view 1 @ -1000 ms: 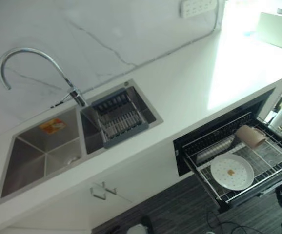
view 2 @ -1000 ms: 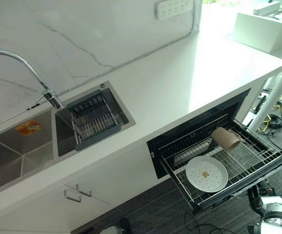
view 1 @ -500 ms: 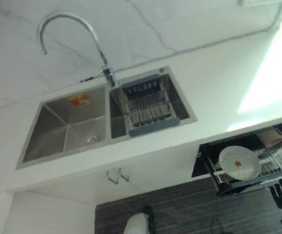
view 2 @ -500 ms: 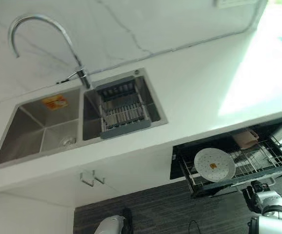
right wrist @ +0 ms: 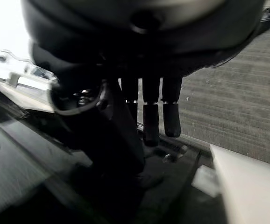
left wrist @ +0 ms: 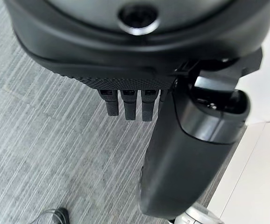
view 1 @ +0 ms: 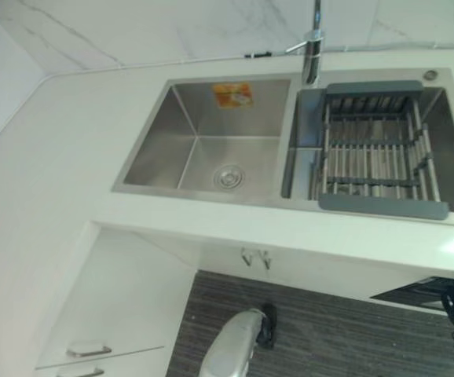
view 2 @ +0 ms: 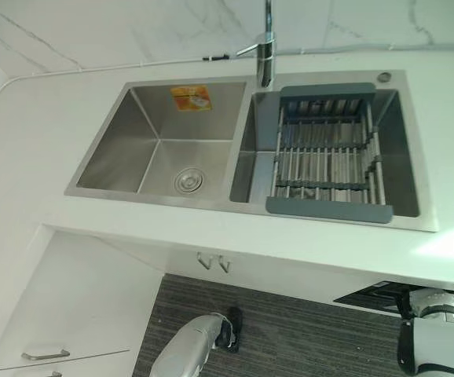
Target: Place the dishes in the dishwasher.
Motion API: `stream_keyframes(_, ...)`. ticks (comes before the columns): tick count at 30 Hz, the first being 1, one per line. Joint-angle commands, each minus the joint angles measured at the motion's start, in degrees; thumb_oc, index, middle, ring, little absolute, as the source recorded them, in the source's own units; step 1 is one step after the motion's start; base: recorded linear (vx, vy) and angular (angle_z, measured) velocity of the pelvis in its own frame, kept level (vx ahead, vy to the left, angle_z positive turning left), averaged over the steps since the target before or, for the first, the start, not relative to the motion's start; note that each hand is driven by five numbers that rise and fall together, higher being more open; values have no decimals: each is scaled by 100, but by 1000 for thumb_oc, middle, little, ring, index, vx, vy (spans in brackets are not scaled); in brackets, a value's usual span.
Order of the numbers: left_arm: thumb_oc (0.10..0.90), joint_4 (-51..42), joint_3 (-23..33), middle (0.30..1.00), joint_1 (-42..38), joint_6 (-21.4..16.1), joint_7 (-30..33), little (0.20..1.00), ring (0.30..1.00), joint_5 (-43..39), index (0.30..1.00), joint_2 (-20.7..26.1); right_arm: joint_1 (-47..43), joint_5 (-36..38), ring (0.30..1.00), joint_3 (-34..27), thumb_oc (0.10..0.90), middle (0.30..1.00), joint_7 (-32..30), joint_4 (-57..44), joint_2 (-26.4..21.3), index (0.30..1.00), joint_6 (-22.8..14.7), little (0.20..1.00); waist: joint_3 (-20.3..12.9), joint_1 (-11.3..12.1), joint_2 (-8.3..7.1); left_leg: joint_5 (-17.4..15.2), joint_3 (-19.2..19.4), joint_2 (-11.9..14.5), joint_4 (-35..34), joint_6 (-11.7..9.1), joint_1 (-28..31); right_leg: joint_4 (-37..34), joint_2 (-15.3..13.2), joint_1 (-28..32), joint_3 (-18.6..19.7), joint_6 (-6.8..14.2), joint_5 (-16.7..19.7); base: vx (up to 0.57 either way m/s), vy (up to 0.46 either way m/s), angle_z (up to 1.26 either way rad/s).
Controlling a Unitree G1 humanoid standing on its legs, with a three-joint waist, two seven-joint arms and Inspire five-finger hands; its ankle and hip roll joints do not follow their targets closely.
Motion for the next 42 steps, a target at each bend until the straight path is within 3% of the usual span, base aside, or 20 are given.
stream_keyframes(1, 800, -133, -178, 900, -281, 14, -109, 900, 900, -90, 900, 443, -2118, -161, 300, 276, 400, 300, 1667, -1245, 180, 300, -172, 300, -300, 565, 355, 427, -5, 941, -1138, -1115, 695, 731, 64, -455, 374, 156, -258, -16, 98, -5)
stream_keyframes(10, 800, -465, -115, 900, -393, 24, -247, 900, 900, -283, 900, 544, -1999, -233, 300, 126, 400, 300, 2085, -1475, 344, 300, -1273, 300, -124, 508, 155, 404, -44, 954, -1138, -1057, 627, 731, 129, -680, 409, 172, -68, -36, 5, 0)
stream_keyframes(11, 800, -536, -124, 900, -425, 1, -250, 900, 900, -352, 900, 568, -1919, -287, 352, 120, 435, 352, 2127, -1549, 395, 352, -1402, 352, -90, 451, 86, 398, -53, 979, -1138, -1060, 637, 731, 158, -747, 462, 189, -33, -92, -84, -16)
stream_keyframes(12, 800, -561, -118, 900, -445, -23, -254, 900, 900, -392, 900, 589, -1851, -346, 759, 107, 706, 759, 2150, -1595, 441, 759, -1489, 759, -73, 418, 39, 391, -49, 999, -1138, -1060, 645, 731, 179, -794, 502, 197, -12, -123, -124, -28)
stream_keyframes(13, 800, -586, -89, 900, -502, -80, -263, 900, 900, -448, 900, 621, -1687, -381, 900, 71, 800, 900, 2244, -1694, 548, 900, -1614, 900, -40, 336, -48, 372, -25, 1050, -1138, -1059, 665, 731, 217, -865, 573, 209, 17, -98, -103, -33)
stream_keyframes(18, 800, -552, -65, 900, -709, -294, -339, 900, 900, -633, 900, 653, -985, -448, 900, -66, 800, 900, 2689, -2046, 1019, 900, -1959, 900, 30, 67, -312, 314, 70, 1229, -1138, -1062, 757, 731, 342, -1047, 830, 228, 60, -100, -117, -19)
stream_keyframes(26, 800, -631, -50, 900, -1089, -546, -241, 900, 900, -781, 900, 656, 362, -1529, 900, 172, 800, 900, 3324, -2696, 1707, 900, -2121, 900, -24, -519, -615, 257, 425, 1596, -1138, -1094, 1068, 731, 543, -1254, 1259, 230, -8, -78, -59, -34)
stream_keyframes(31, 800, -643, 0, 900, -1198, -742, -64, 900, 900, -612, 900, 634, 1122, -2321, 900, 464, 800, 900, 3328, -3058, 2060, 900, -2257, 900, -124, -824, -775, 208, 569, 1738, -1138, -1114, 1314, 731, 672, -1315, 1549, 235, -104, -45, -42, -34)
stream_keyframes(32, 800, -642, 24, 900, -1199, -828, 31, 900, 900, -538, 900, 620, 1370, -2502, 900, 494, 800, 900, 3347, -3140, 2137, 900, -2295, 900, -162, -906, -800, 320, 656, 1799, -1138, -1053, 1317, 731, 707, -1392, 1541, 160, -38, -93, -16, -48)
stream_keyframes(36, 800, -445, 225, 900, -1292, -1007, 616, 900, 900, -173, 900, 544, 2029, -3209, 900, 672, 800, 900, 3222, -3295, 2450, 900, -2312, 900, -343, -1217, -907, 279, 836, 1969, -1138, -1086, 1535, 731, 860, -1415, 1741, 112, -190, -36, -5, -38)
stream_keyframes(42, 800, -216, 439, 900, -1352, -1104, 1164, 900, 900, 213, 900, 473, 2498, -3685, 900, 769, 800, 900, 3024, -3115, 2702, 900, -2392, 900, -472, -1404, -971, 225, 920, 2089, -1138, -1127, 1759, 731, 973, -1350, 1815, 8, -309, 32, -6, -16)
